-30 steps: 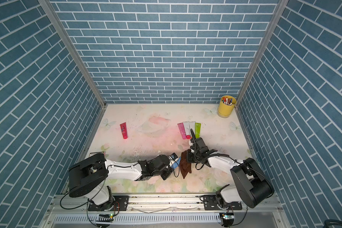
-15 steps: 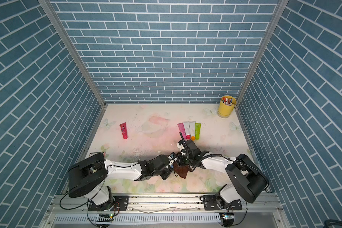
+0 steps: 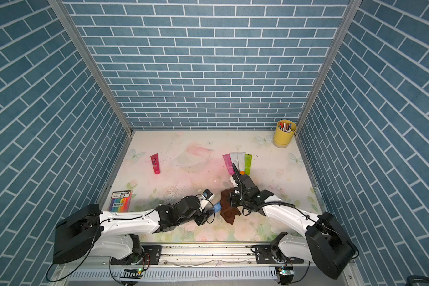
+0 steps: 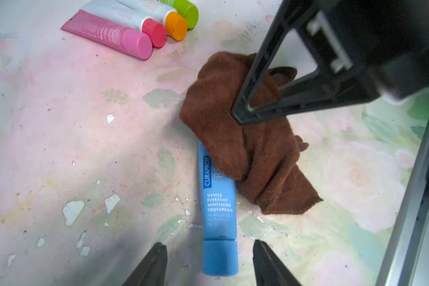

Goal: Wipe the surface of the toothpaste tube
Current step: Wipe the dirt from the toothpaste tube.

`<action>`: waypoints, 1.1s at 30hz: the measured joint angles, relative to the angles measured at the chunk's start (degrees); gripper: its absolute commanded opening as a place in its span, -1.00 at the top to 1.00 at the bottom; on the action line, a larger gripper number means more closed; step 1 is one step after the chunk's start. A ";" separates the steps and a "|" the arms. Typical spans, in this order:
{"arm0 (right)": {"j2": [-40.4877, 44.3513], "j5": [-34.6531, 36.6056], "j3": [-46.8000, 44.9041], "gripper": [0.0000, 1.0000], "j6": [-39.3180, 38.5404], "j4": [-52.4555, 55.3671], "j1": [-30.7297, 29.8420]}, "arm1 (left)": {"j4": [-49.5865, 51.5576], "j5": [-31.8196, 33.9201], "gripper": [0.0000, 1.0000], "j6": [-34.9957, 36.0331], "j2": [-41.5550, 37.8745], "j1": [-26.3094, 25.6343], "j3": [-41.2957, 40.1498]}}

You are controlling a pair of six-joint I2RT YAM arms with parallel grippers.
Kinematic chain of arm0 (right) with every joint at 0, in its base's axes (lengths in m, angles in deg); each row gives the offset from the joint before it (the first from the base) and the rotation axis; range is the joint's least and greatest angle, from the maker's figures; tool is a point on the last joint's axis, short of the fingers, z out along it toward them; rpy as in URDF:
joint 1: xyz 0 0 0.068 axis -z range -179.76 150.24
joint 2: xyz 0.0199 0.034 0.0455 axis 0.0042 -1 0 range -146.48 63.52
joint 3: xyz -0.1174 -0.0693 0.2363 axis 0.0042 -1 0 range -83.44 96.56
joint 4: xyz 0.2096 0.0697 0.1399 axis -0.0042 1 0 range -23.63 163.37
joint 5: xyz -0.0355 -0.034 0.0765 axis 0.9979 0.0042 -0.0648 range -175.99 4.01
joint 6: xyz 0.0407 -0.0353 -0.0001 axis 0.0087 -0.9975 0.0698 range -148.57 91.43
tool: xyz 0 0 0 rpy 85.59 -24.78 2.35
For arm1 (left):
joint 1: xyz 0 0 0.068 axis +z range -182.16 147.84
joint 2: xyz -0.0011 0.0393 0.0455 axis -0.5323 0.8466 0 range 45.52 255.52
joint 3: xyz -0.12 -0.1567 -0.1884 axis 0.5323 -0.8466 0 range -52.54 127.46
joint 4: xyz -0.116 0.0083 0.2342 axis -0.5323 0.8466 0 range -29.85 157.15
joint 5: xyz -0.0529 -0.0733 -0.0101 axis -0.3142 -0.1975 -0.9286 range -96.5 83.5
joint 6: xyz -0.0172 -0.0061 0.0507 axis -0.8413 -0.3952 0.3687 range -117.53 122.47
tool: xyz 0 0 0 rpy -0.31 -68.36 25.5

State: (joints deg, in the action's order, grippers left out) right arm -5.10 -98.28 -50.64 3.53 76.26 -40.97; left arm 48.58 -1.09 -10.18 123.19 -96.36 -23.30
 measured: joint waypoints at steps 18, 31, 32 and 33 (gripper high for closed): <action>-6.25 -2.58 -2.95 -0.08 0.46 -5.60 -4.28 | -2.21 -4.85 0.35 0.04 9.51 0.22 1.09; -10.93 -1.16 -0.22 0.87 0.94 -6.88 -7.87 | -2.03 -4.92 0.77 0.17 11.72 0.57 3.21; -10.73 -0.98 -0.22 0.89 1.05 -6.86 -7.96 | -2.03 -4.94 0.79 0.17 11.72 0.57 3.21; -10.45 -0.87 -0.24 0.91 0.94 -6.80 -8.07 | -2.03 -4.94 0.80 0.17 11.72 0.57 3.21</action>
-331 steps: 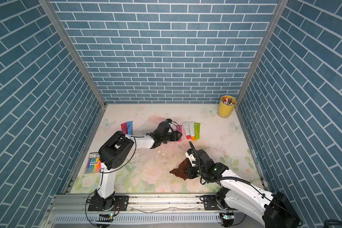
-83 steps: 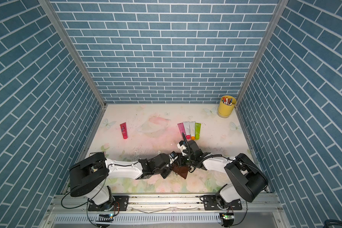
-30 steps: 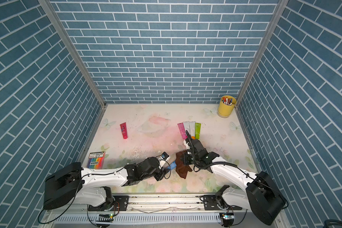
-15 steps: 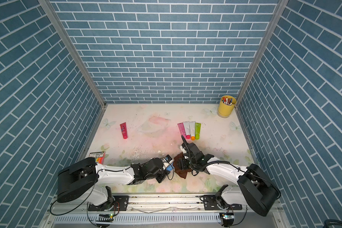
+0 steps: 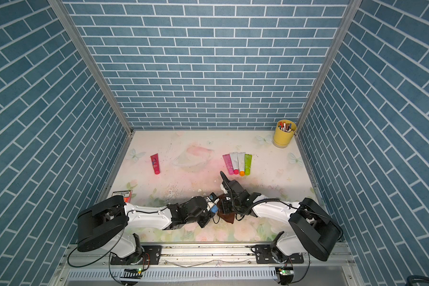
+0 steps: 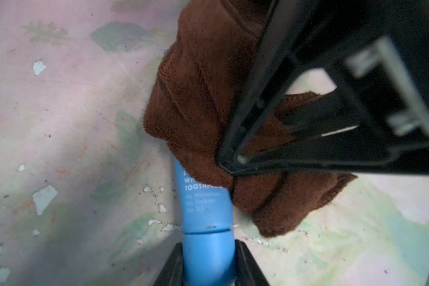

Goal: Wipe the surface of the toothpaste tube
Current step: Wipe the dirt from the toothpaste tube.

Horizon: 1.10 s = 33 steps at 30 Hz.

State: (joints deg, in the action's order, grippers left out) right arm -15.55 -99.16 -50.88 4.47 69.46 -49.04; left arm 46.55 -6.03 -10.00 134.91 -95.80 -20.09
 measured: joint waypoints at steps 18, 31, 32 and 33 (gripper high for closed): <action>-2.56 5.64 1.84 1.00 0.15 -2.71 -0.35 | -0.24 -0.11 0.94 0.07 -0.35 0.13 -0.35; -1.09 9.84 -1.36 1.00 2.08 -1.36 10.43 | -1.97 -0.42 0.98 -0.09 -4.39 0.07 -3.02; -1.03 10.40 -1.66 1.00 2.05 -0.76 11.13 | -1.75 -0.57 0.98 -0.15 -4.90 0.02 -3.54; -0.79 10.84 -1.66 1.00 2.05 -0.35 11.43 | -1.64 -0.74 0.98 -0.17 -5.11 0.00 -3.96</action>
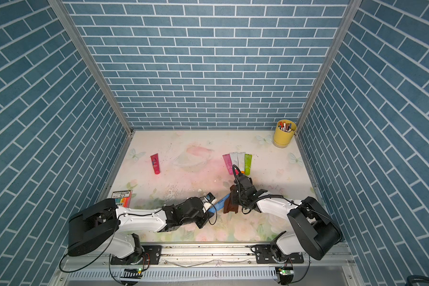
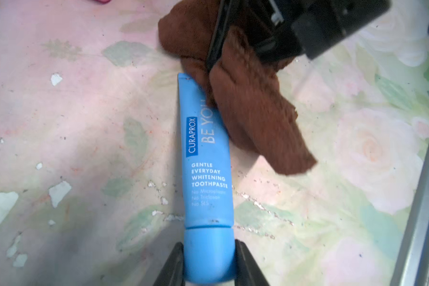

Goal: Wipe the surface of the toothpaste tube
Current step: Wipe the dirt from the toothpaste tube.

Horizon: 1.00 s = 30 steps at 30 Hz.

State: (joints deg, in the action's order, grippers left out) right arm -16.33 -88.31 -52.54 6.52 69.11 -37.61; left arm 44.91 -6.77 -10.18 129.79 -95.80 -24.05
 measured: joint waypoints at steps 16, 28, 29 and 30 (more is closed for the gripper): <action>2.82 -10.93 -0.52 1.00 -1.97 -0.02 -9.90 | 1.03 -1.01 0.98 0.00 0.92 -0.04 -0.26; -1.70 -17.22 0.44 1.00 -1.77 -3.78 -8.83 | 1.07 -0.59 0.99 -0.24 0.92 -0.02 -0.24; -2.01 -18.67 0.42 1.00 -1.44 -4.04 -7.65 | 0.98 -0.35 0.99 -0.28 0.92 -0.02 -0.24; -2.29 -20.00 0.33 1.00 -1.18 -4.22 -6.27 | 0.79 -0.02 0.99 -0.35 0.92 0.00 -0.24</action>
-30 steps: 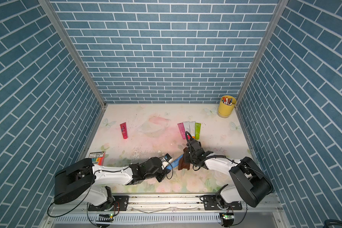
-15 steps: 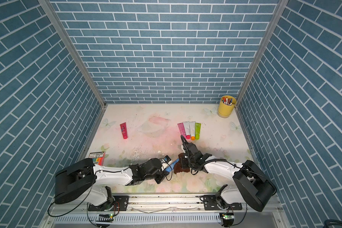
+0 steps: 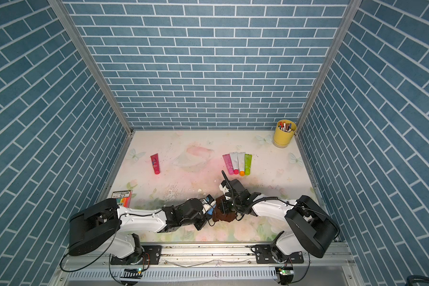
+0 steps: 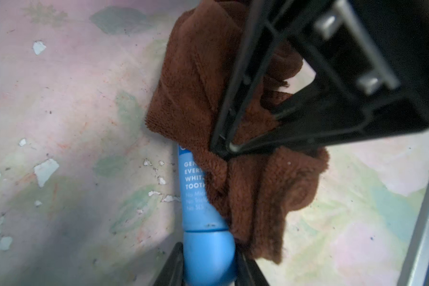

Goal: Wipe the surface of the toothpaste tube
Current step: Wipe the dirt from the toothpaste tube, then adjust the toothpaste at the center of the board.

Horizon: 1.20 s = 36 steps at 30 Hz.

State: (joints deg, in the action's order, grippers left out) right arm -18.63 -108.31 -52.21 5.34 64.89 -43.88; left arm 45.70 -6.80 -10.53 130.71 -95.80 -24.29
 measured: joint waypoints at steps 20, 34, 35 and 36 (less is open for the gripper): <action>16.28 19.76 -0.46 1.00 1.05 19.96 10.80 | 3.21 9.40 0.81 -5.60 -1.09 3.13 0.09; 15.19 17.77 0.46 1.00 -4.37 25.46 10.80 | 1.44 3.82 -0.38 -16.57 -11.21 3.34 -2.08; 15.19 17.38 0.44 1.00 -4.44 25.44 10.80 | 1.55 3.28 -0.37 -16.79 -11.45 3.41 -1.57; 15.19 17.00 0.42 1.00 -4.46 25.44 10.80 | 1.81 2.73 -0.35 -16.83 -11.43 3.61 -0.87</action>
State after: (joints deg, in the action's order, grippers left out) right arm -3.44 -91.31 -51.80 0.88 90.34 -33.08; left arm 47.51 -4.06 -27.36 119.28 -92.19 -25.16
